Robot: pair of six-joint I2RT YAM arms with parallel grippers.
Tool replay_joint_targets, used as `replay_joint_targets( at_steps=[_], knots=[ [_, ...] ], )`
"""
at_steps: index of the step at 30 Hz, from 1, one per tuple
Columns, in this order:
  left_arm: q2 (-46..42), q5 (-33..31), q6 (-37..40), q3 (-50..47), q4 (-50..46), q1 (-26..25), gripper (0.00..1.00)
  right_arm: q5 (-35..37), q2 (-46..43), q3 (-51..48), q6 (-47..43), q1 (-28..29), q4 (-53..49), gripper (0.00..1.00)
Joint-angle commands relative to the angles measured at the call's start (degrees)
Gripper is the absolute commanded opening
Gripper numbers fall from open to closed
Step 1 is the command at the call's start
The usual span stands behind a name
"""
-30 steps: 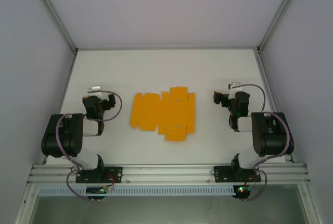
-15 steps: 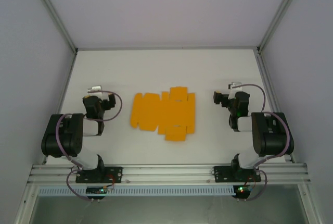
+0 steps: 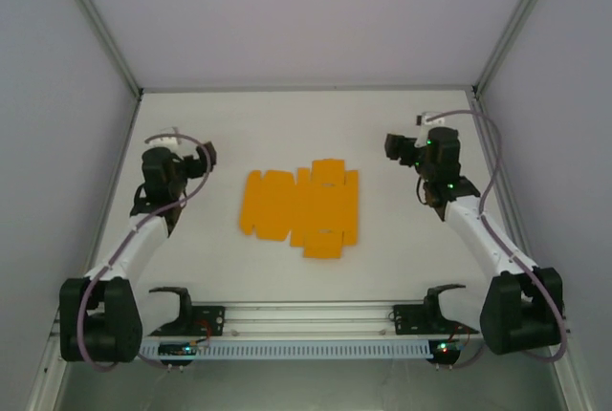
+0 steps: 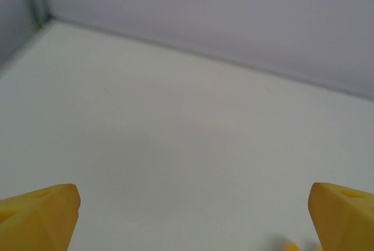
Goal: Assemble paper box
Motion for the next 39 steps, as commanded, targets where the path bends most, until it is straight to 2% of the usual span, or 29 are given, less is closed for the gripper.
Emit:
replay_joint_targets(
  at_steps=[1, 5, 6, 10, 13, 16, 23, 29, 33, 36, 38, 39],
  knots=[
    [0.18, 4.09, -5.49, 0.29, -13.59, -3.76, 0.99, -3.41, 1.27, 1.13, 9.93, 6.30, -15.82, 0.71],
    [2.44, 6.32, -6.05, 0.89, -17.12, -5.87, 1.00, -11.55, 6.48, 1.15, 15.82, 12.91, -12.85, 0.54],
    [3.10, 7.26, -6.16, 0.97, -17.30, -5.97, 1.00, -12.18, 7.84, 1.48, 16.28, 14.08, -12.57, 0.53],
    [5.53, 10.57, -6.66, 1.02, -16.98, -6.01, 1.00, -11.34, 13.48, 2.96, 16.09, 17.75, -12.08, 0.47],
    [7.74, 13.34, -6.65, 1.12, -17.72, -5.97, 0.99, -11.47, 17.25, 3.60, 15.87, 18.21, -13.51, 0.43],
    [9.91, 18.92, -7.31, 0.42, -16.84, -5.97, 0.99, -11.18, 21.07, 2.59, 16.61, 18.27, -14.77, 0.37],
    [12.55, 31.94, -9.18, -1.88, -10.13, -6.03, 1.00, -10.79, 29.80, -0.08, 14.36, 17.64, -11.59, 0.35],
    [16.44, 34.49, -7.72, -1.28, -9.13, -6.08, 1.00, -12.20, 31.68, -2.08, 12.79, 17.36, -6.82, 0.33],
    [20.24, 41.01, -8.59, 0.21, -4.94, -6.14, 0.91, -12.60, 32.70, -1.89, 8.63, 17.07, -6.61, 0.33],
    [22.34, 42.20, -8.94, 1.22, -2.56, -6.12, 0.88, -11.41, 33.08, -1.10, 6.38, 16.91, -8.00, 0.33],
    [23.99, 43.53, -8.46, 2.50, -2.56, -6.14, 0.80, -11.43, 33.20, -0.93, 5.37, 16.82, -7.85, 0.33],
    [24.83, 44.40, -8.82, 3.03, -2.26, -6.14, 0.72, -11.56, 33.28, -0.63, 4.82, 16.74, -8.01, 0.33]
  ],
)
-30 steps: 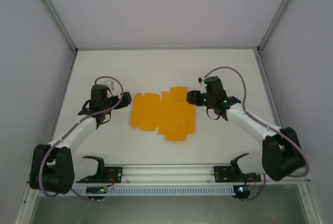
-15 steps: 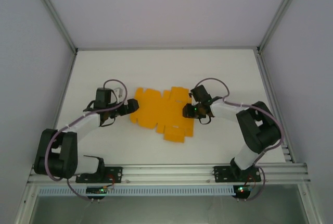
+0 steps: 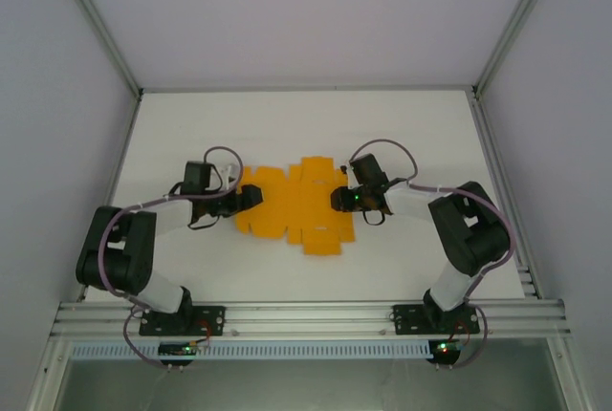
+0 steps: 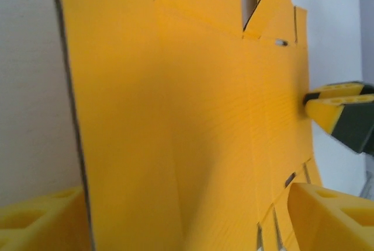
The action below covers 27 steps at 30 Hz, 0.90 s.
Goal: Assemble paper box
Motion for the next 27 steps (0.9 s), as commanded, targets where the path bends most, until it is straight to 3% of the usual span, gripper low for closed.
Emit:
replay_joint_targets(
  at_steps=[1, 5, 6, 13, 16, 21, 25, 27],
  knots=[
    [2.21, 5.95, 0.00, 2.94, 3.82, -0.24, 0.60, 1.83, 3.73, -0.73, -3.68, -0.56, -6.36, 0.33],
    [1.17, 6.50, -0.97, 3.00, 4.85, -0.29, 0.07, 1.73, 2.41, 0.72, -4.33, -0.57, -7.03, 0.34],
    [-0.21, 5.82, -1.39, 2.66, 4.91, -0.29, 0.00, 1.50, 1.28, 1.09, -4.37, -0.57, -7.35, 0.36],
    [-17.55, 2.31, -7.50, -1.29, 5.64, -0.29, 0.00, 0.35, -15.63, 0.92, -1.99, -1.57, -10.88, 0.70],
    [-24.97, 2.78, -10.21, -2.48, 5.59, -0.36, 0.00, -4.46, -22.61, -1.36, -1.46, -3.71, -10.76, 0.89],
    [-32.10, 5.88, -15.44, -3.58, 8.06, -0.47, 0.00, -16.65, -27.86, -4.02, -1.49, -8.42, -8.44, 0.89],
    [-35.36, 6.25, -17.36, -4.42, 9.38, -0.46, 0.00, -23.09, -27.60, -3.32, -1.66, -11.01, -8.76, 0.73],
    [-36.48, 5.78, -18.50, -5.25, 10.70, -0.46, 0.00, -26.26, -27.62, -3.60, -1.92, -11.35, -7.14, 0.69]
  ],
)
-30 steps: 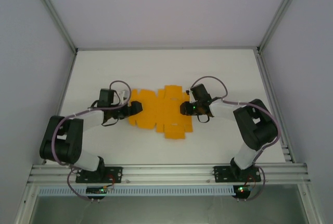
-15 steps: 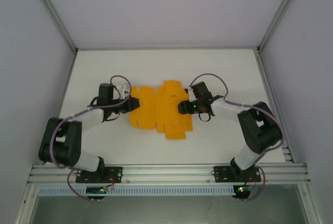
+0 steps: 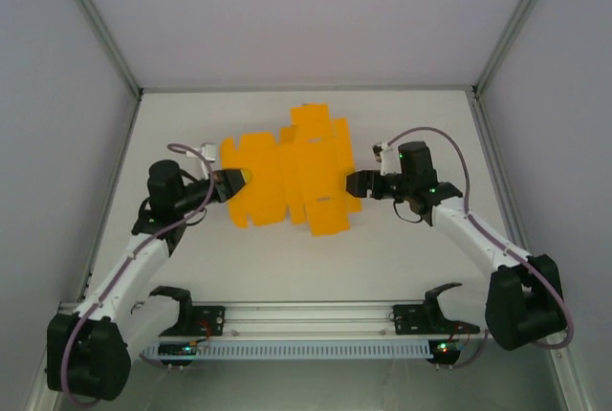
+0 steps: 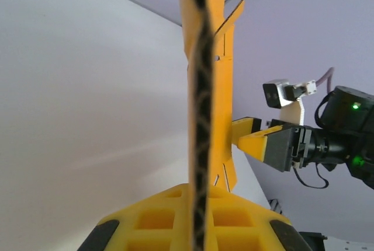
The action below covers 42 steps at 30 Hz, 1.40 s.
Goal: Assemble paper box
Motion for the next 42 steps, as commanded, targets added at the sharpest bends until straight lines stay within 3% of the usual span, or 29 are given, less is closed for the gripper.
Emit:
replay_joint_targets(
  at_steps=[1, 4, 8, 11, 16, 20, 24, 25, 26, 27, 28, 31, 34, 37, 42],
  knots=[
    [-2.14, 1.59, -3.79, -1.24, 4.85, -0.09, 0.00, -9.54, 0.15, -0.30, -0.43, -0.42, 1.81, 0.65],
    [-2.72, 1.55, -4.21, -1.46, 5.12, -0.09, 0.00, -12.73, 0.05, -0.74, 0.35, -0.41, 2.07, 0.51],
    [-3.44, 2.35, -4.68, -1.37, 5.76, -0.09, 0.00, -18.12, -0.91, -2.01, 1.01, -1.49, 6.09, 0.47],
    [-3.77, 3.00, -4.61, -0.78, 5.23, -0.08, 0.00, -21.56, -1.50, -1.91, 0.94, -2.91, 8.16, 0.39],
    [-5.26, 2.72, -5.33, -1.22, 6.30, -0.09, 0.00, -25.90, -1.82, -1.12, 0.19, -4.65, 8.89, 0.37],
    [-6.51, 1.67, -3.86, -0.39, 3.27, 0.00, 0.00, -24.95, -1.81, 0.89, -2.71, -4.93, 3.66, 0.24],
    [-7.79, -0.36, -2.06, -0.24, 0.33, 0.00, 0.00, -20.61, -2.52, 1.99, -5.52, -4.70, 1.71, 0.00],
    [-7.99, -0.88, -1.52, -0.19, -0.77, 0.08, 0.03, -19.05, -2.59, 2.13, -5.58, -4.35, 1.39, 0.00],
    [-8.33, -2.65, -0.39, 0.31, -3.95, 0.09, 0.24, -17.37, -2.59, 2.39, -5.54, -3.96, 0.56, 0.00],
    [-8.67, -5.82, 1.19, 1.17, -9.17, 0.15, 0.58, -16.13, -2.44, 2.61, -6.27, -3.58, -0.80, 0.00],
    [-9.12, -10.41, 2.87, 2.13, -15.41, 0.09, 0.98, -14.23, -2.00, 3.02, -7.94, -3.22, -3.02, 0.00],
    [-9.86, -25.04, 5.76, 3.75, -30.16, 0.09, 1.00, -8.11, 0.83, 3.97, -11.59, -1.67, -8.54, 0.00],
    [-8.93, -33.99, 7.20, 5.08, -39.29, 0.17, 1.00, 1.20, 5.84, 5.74, -16.12, 0.88, -13.23, 0.00],
    [-7.31, -32.86, 8.55, 5.96, -39.99, 0.17, 1.00, 11.21, 11.20, 9.24, -22.80, 4.24, -16.32, 0.00],
    [-2.72, -25.65, 9.57, 8.44, -34.07, 0.28, 1.00, 31.93, 16.33, 12.98, -37.33, 12.60, -13.61, 0.00]
  ],
)
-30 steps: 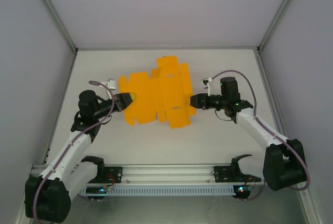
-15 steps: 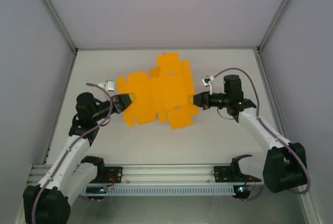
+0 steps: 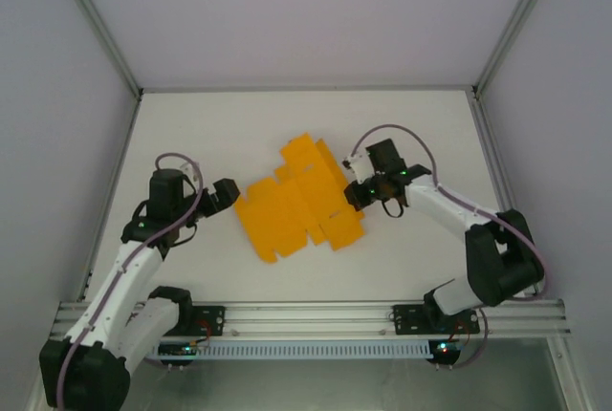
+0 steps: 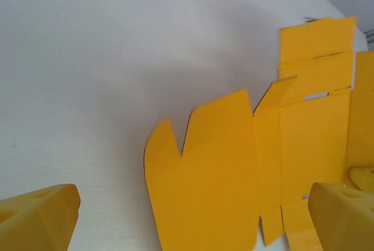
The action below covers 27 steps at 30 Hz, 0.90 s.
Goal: Assemble paper box
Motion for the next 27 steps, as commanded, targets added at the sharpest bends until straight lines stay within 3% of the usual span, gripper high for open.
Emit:
replay_joint_targets(
  at_steps=[1, 5, 11, 17, 23, 27],
  knots=[
    [2.99, 3.88, 2.44, 4.69, 1.71, 0.24, 1.00, 18.66, 1.44, 3.30, -16.14, 5.13, 0.13, 0.00],
    [9.64, 7.42, 3.26, 9.90, 3.31, 0.24, 1.00, 30.37, 3.25, 2.80, -27.36, 10.03, 7.64, 0.00],
    [22.30, 15.46, 4.67, 20.01, 4.70, 0.20, 1.00, 34.00, 3.69, 2.45, -37.43, 14.48, 14.95, 0.00],
    [34.27, 23.00, 5.40, 30.15, 5.83, -1.97, 1.00, 38.04, 6.93, 5.40, -38.69, 17.05, 14.31, 0.00],
    [43.53, 27.40, 6.38, 36.22, 3.02, -4.88, 0.76, 39.00, 8.22, 7.14, -36.01, 17.62, 14.03, 0.00],
    [45.48, 28.90, 6.65, 35.26, 3.88, -6.22, 0.68, 39.60, 8.15, 7.97, -34.73, 17.68, 13.92, 0.00]
  ],
)
